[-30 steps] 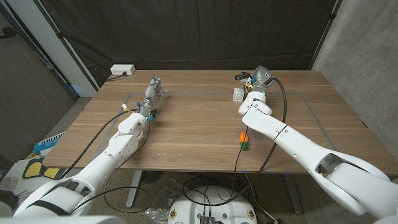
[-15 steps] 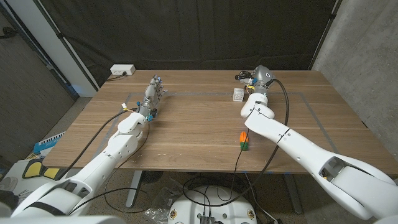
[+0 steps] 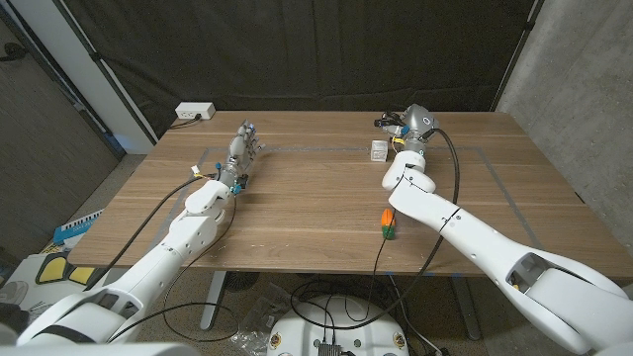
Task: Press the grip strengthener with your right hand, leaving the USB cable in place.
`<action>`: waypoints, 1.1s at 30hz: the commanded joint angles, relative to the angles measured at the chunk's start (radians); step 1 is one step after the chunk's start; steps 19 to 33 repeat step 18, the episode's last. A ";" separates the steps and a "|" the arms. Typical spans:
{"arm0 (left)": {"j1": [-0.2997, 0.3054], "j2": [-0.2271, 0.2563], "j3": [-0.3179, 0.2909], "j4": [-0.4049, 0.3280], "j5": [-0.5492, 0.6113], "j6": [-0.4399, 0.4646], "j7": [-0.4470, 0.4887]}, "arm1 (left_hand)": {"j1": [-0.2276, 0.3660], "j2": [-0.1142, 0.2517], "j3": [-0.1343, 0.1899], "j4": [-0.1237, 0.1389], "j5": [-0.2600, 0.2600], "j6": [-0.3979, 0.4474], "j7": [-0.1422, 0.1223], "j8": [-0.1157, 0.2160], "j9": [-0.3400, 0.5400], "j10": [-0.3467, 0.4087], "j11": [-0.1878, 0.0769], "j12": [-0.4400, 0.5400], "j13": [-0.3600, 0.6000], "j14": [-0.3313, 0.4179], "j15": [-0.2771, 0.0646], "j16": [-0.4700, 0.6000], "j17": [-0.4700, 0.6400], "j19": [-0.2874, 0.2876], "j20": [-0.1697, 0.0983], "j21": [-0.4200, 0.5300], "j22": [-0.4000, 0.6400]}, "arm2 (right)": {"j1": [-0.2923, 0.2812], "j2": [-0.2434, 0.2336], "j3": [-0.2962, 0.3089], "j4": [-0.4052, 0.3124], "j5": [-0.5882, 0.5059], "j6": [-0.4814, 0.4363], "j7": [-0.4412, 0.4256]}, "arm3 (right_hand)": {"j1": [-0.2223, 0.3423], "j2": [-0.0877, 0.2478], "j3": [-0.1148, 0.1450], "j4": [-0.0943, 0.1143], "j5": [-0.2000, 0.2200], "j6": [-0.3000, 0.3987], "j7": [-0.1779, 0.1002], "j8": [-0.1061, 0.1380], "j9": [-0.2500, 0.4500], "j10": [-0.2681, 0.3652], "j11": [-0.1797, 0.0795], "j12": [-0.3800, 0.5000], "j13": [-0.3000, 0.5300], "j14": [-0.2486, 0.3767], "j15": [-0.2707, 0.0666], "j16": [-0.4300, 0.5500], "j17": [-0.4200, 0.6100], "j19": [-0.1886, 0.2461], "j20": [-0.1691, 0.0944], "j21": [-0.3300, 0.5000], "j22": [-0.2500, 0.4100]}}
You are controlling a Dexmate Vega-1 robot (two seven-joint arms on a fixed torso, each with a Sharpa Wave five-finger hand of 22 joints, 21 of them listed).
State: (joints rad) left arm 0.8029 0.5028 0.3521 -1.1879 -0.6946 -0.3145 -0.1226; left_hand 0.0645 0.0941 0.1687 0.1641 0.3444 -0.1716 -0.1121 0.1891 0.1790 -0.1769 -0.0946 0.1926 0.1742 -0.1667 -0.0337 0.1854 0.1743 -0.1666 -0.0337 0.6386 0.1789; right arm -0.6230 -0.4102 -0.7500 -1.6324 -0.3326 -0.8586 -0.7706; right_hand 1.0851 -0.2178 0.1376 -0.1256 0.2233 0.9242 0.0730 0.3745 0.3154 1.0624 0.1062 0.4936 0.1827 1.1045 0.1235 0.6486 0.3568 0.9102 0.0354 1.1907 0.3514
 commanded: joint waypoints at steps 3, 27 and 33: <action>-0.046 0.006 -0.007 0.104 -0.034 -0.008 -0.112 | 0.001 0.051 -0.003 0.000 0.005 -0.231 -0.006 0.002 0.004 -0.273 0.006 0.004 0.005 -0.305 -0.049 0.000 0.004 -0.326 -0.068 -0.004 0.005 | -0.006 0.039 -0.021 0.008 -0.056 -0.055 -0.043 | 0.356 0.370 -0.004 0.002 -0.002 0.039 -0.006 0.000 0.008 0.101 -0.101 -0.005 0.004 0.323 -0.350 0.082 -0.008 0.158 -0.256 -0.004 -0.009; -0.169 -0.031 0.001 0.376 -0.062 -0.039 -0.335 | 0.001 0.052 -0.003 0.000 0.006 -0.234 -0.005 0.000 0.004 -0.275 0.006 0.004 0.005 -0.307 -0.049 -0.001 0.004 -0.327 -0.067 -0.009 0.005 | -0.036 0.107 -0.057 -0.025 -0.132 -0.176 -0.116 | 0.352 0.369 -0.013 0.007 -0.003 0.036 -0.015 -0.006 0.019 0.102 -0.110 -0.017 0.006 0.323 -0.350 0.090 -0.034 0.162 -0.257 0.001 -0.033; -0.169 -0.031 0.001 0.376 -0.062 -0.039 -0.335 | 0.001 0.052 -0.003 0.000 0.006 -0.234 -0.005 0.000 0.004 -0.275 0.006 0.004 0.005 -0.307 -0.049 -0.001 0.004 -0.327 -0.067 -0.009 0.005 | -0.036 0.107 -0.057 -0.025 -0.132 -0.176 -0.116 | 0.352 0.369 -0.013 0.007 -0.003 0.036 -0.015 -0.006 0.019 0.102 -0.110 -0.017 0.006 0.323 -0.350 0.090 -0.034 0.162 -0.257 0.001 -0.033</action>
